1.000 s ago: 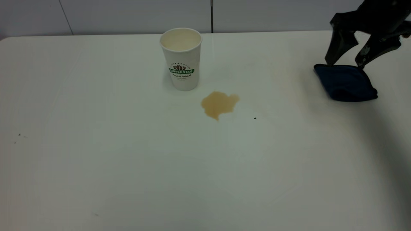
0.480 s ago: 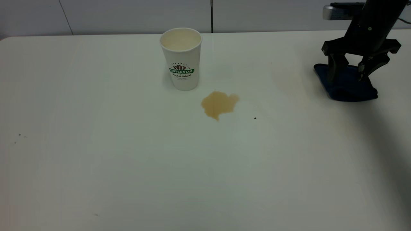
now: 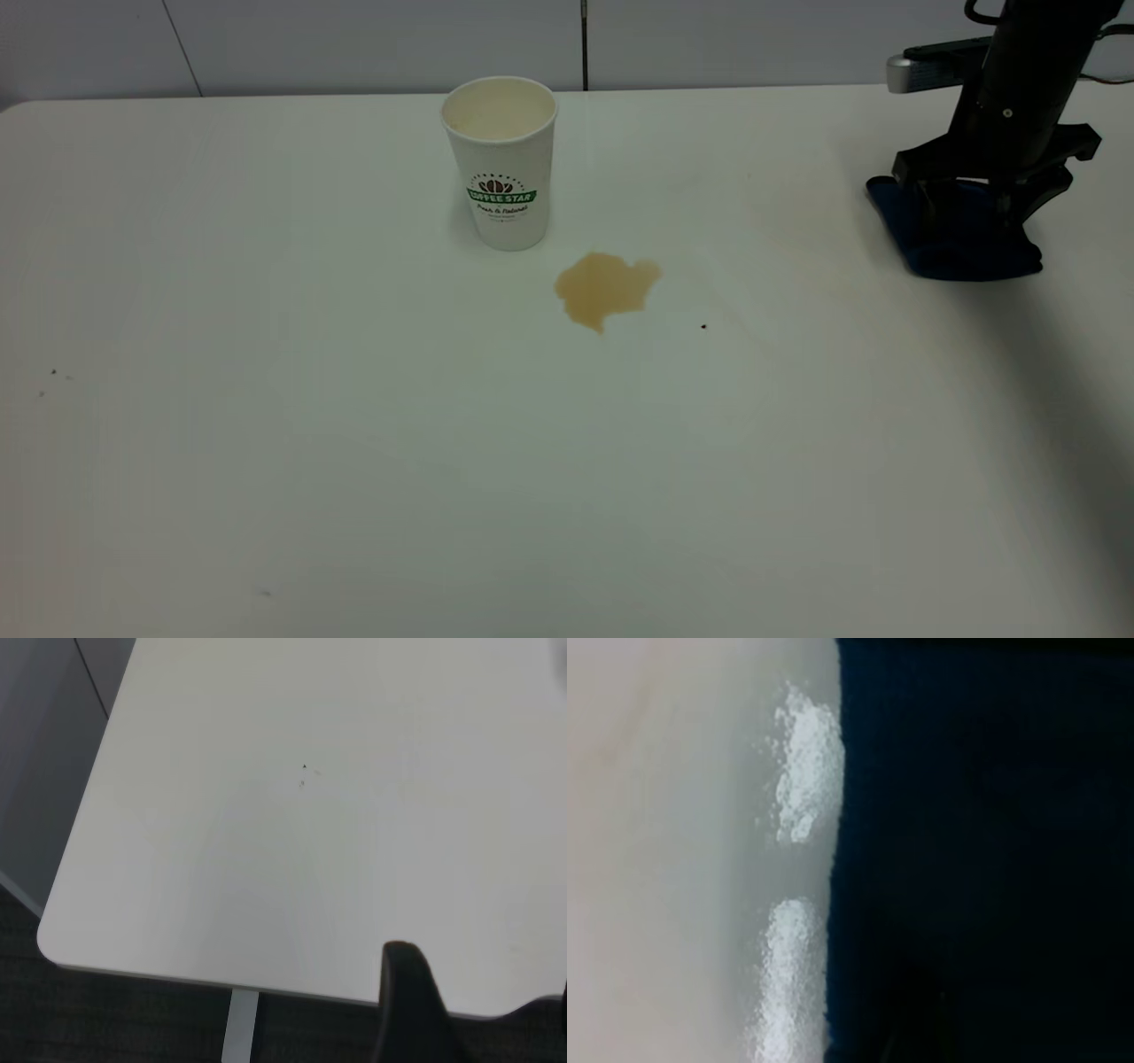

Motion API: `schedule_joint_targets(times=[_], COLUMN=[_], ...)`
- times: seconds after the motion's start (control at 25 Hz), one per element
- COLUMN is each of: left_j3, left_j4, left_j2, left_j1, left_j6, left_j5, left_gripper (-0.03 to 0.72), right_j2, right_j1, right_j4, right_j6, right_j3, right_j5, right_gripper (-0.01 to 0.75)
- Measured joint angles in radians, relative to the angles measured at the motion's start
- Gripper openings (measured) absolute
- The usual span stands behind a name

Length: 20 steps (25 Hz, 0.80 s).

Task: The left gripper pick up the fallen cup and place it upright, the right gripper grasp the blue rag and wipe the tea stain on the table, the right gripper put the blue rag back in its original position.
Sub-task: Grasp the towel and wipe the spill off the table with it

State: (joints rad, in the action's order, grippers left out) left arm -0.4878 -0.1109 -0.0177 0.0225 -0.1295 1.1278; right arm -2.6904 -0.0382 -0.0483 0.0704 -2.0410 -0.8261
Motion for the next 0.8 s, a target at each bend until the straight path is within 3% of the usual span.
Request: schedule_joint_targets(times=[0.4, 0.56, 0.68, 0.8], left_j3=[0.0, 0.0, 0.0, 0.0], left_j4=[0.0, 0.0, 0.0, 0.0], left_j2=[0.0, 0.0, 0.0, 0.0], left_j1=[0.0, 0.0, 0.0, 0.0], left_j6=[0.0, 0.0, -0.001, -0.001], left_j5=[0.001, 0.001, 0.001, 0.001], left_gripper=[0.44, 0.44, 0.44, 0.44], right_j2=[-0.018, -0.02, -0.02, -0.021], right_j1=[-0.001, -0.003, -0.003, 0.002], right_j4=[0.074, 0.128, 0.184, 0.243], right_j6=[0.0, 0.005, 0.031, 0.077], right_j3=[-0.013, -0.013, -0.013, -0.013], right_j5=[0.0, 0.001, 0.0, -0.016], right_gripper=[0.428, 0.264, 0.096, 0.06])
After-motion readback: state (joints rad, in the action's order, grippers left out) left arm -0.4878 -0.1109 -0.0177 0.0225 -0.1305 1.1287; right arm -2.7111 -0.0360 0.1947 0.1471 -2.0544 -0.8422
